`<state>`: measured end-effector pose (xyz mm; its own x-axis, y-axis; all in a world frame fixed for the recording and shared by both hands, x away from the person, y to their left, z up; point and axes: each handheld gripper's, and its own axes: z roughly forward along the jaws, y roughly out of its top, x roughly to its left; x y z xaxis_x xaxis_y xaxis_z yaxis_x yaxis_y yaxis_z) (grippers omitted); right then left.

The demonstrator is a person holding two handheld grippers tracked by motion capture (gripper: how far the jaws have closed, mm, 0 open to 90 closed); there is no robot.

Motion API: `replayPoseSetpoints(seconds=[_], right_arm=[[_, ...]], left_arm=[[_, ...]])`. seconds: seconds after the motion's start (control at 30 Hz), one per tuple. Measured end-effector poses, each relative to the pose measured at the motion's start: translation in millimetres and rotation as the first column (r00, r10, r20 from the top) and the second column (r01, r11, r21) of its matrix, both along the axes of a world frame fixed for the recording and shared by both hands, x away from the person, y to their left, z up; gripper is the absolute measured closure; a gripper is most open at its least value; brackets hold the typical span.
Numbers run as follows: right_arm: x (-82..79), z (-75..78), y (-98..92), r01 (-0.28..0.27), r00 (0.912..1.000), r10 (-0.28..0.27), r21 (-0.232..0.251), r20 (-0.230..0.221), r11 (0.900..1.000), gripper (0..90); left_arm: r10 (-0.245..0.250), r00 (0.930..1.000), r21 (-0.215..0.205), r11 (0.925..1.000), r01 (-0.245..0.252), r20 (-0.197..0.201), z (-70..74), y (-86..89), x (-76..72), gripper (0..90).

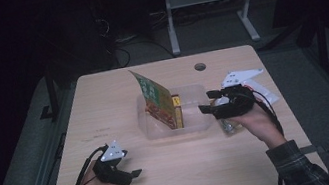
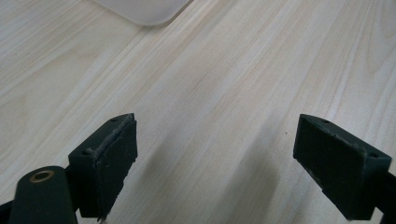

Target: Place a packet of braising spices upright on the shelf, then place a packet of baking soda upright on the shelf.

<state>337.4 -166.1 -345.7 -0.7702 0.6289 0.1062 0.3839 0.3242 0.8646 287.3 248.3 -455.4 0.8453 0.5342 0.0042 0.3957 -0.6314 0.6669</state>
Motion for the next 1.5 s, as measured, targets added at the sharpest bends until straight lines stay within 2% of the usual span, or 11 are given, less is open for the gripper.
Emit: replayPoseSetpoints(seconds=[0.1, 0.2, 0.37, 0.6, 0.73, 0.83, 0.97, 1.07, 1.2, 1.4, 1.5], right_arm=[[-1.1, -4.4, -13.5, 0.035, 0.9993, -0.035, -0.017, 0.009, 0.999, 39.6], [-0.1, -11.0, -28.5, 0.077, 0.9970, -0.077, -0.021, -0.009, 0.997, 40.9], [8.2, -27.3, -50.5, 0.153, 0.9876, -0.155, -0.064, -0.027, 0.986, 47.6], [29.7, -52.5, -61.0, 0.187, 0.9772, -0.200, -0.156, -0.071, 0.970, 77.0], [47.0, -62.6, -62.0, 0.207, 0.9709, -0.223, -0.165, -0.086, 0.964, 89.6], [62.0, -66.9, -59.9, 0.234, 0.9657, -0.251, -0.190, -0.068, 0.954, 89.8], [79.3, -70.3, -59.1, 0.258, 0.9626, -0.267, -0.149, -0.046, 0.955, 89.9], [90.5, -75.7, -55.2, 0.275, 0.9558, -0.289, -0.192, -0.051, 0.942, 89.9], [103.5, -84.2, -50.9, 0.286, 0.9519, -0.301, -0.181, -0.060, 0.941, 89.9], [109.7, -100.3, -45.5, 0.265, 0.9532, -0.291, -0.234, -0.083, 0.935, 89.9], [108.0, -99.4, -44.2, 0.261, 0.9544, -0.287, -0.232, -0.083, 0.937, 89.9]], left_arm=[[-0.005, 1.0000, 0.008, 1.0000, 0.005, -0.002, 0.4, 0.3, 0.1, 13.1], [-0.005, 1.0000, 0.010, 0.9999, 0.005, 0.000, 0.4, 0.7, 0.3, 13.1], [-0.002, 1.0000, 0.003, 1.0000, 0.002, -0.004, 0.0, -0.4, -0.4, 13.1], [-0.005, 1.0000, 0.008, 1.0000, 0.005, -0.008, -0.7, -0.6, 1.1, 13.2], [-0.004, 1.0000, 0.005, 1.0000, 0.004, -0.007, -0.7, -0.8, 1.2, 13.2], [-0.001, 1.0000, 0.003, 1.0000, 0.001, -0.005, -0.6, -0.6, 1.3, 13.2], [0.003, 1.0000, 0.001, 1.0000, -0.003, -0.009, -1.1, -0.6, 1.1, 13.2], [0.000, 1.0000, 0.004, 1.0000, 0.000, -0.008, -1.6, -0.4, 1.3, 13.2], [-0.002, 1.0000, 0.002, 1.0000, 0.002, -0.008, -1.6, 0.2, 1.2, 13.3], [-0.002, 1.0000, 0.003, 1.0000, 0.002, -0.009, -1.4, 0.3, 0.6, 13.3], [-0.001, 1.0000, 0.002, 1.0000, 0.001, -0.007, -1.1, 0.2, 0.4, 13.3]])
